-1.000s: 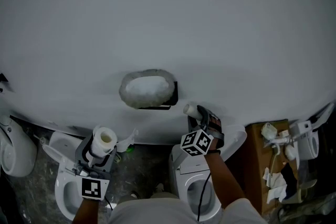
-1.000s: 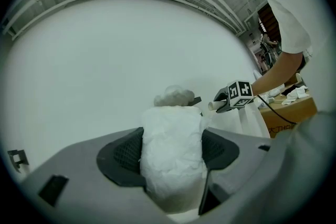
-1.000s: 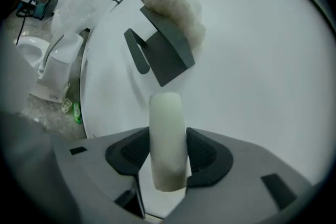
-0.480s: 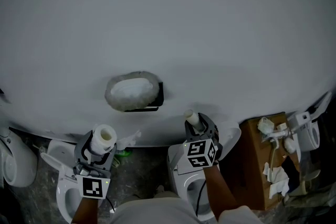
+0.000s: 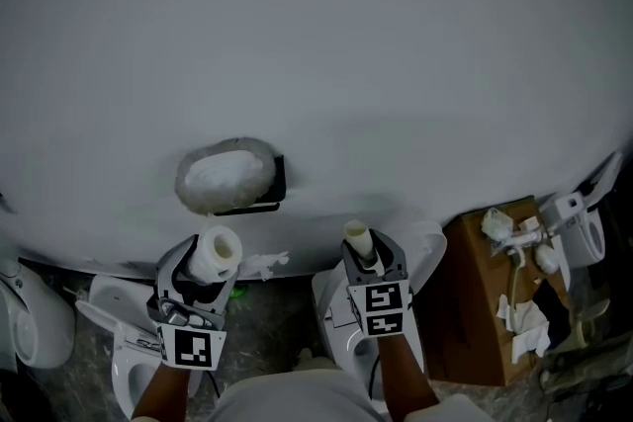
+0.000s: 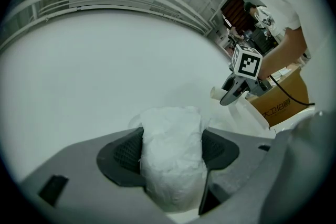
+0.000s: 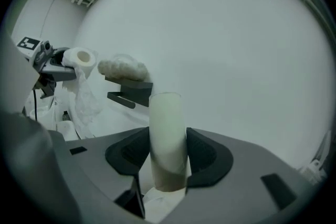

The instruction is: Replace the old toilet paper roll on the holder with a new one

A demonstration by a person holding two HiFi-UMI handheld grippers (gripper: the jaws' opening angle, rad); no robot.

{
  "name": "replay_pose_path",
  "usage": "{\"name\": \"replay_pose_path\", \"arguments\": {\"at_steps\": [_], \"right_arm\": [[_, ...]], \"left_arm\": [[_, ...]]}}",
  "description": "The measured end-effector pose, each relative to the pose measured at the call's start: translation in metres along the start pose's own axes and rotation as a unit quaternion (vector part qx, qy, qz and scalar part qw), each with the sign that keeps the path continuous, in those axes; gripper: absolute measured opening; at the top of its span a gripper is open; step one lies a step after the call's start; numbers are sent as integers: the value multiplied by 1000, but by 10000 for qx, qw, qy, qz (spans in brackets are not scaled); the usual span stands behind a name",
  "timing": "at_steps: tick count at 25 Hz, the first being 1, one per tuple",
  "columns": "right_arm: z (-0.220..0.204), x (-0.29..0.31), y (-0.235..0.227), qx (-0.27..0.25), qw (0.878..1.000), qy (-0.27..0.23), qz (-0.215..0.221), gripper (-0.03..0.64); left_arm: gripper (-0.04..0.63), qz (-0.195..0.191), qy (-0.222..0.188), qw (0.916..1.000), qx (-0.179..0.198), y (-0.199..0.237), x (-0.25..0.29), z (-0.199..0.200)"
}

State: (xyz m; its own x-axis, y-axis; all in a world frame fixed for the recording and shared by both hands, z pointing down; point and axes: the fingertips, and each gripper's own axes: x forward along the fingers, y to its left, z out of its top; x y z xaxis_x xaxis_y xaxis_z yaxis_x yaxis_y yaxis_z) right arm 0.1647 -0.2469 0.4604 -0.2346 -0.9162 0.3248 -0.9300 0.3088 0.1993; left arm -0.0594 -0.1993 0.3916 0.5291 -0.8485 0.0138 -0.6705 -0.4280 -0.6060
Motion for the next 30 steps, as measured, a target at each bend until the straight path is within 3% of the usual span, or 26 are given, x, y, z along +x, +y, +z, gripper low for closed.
{"name": "replay_pose_path", "arguments": {"at_steps": [7,15,22,30], "right_arm": [[-7,-16,-6,760,9969,-128,168,204],[-16,-22,-12,864,9960,-100,225,204],[-24,-25,-21,891,9957,-37,249,204],[-37,-24,-31,1011,9943,121,302,204]], "left_arm": [[299,-389,-196,9974,580,-31,33,16],[299,-774,-215,9879,1328,-70,68,12],[299,-1044,-244,9709,2143,-103,98,4],[299,-1279,-368,9523,2744,-126,130,1]]}}
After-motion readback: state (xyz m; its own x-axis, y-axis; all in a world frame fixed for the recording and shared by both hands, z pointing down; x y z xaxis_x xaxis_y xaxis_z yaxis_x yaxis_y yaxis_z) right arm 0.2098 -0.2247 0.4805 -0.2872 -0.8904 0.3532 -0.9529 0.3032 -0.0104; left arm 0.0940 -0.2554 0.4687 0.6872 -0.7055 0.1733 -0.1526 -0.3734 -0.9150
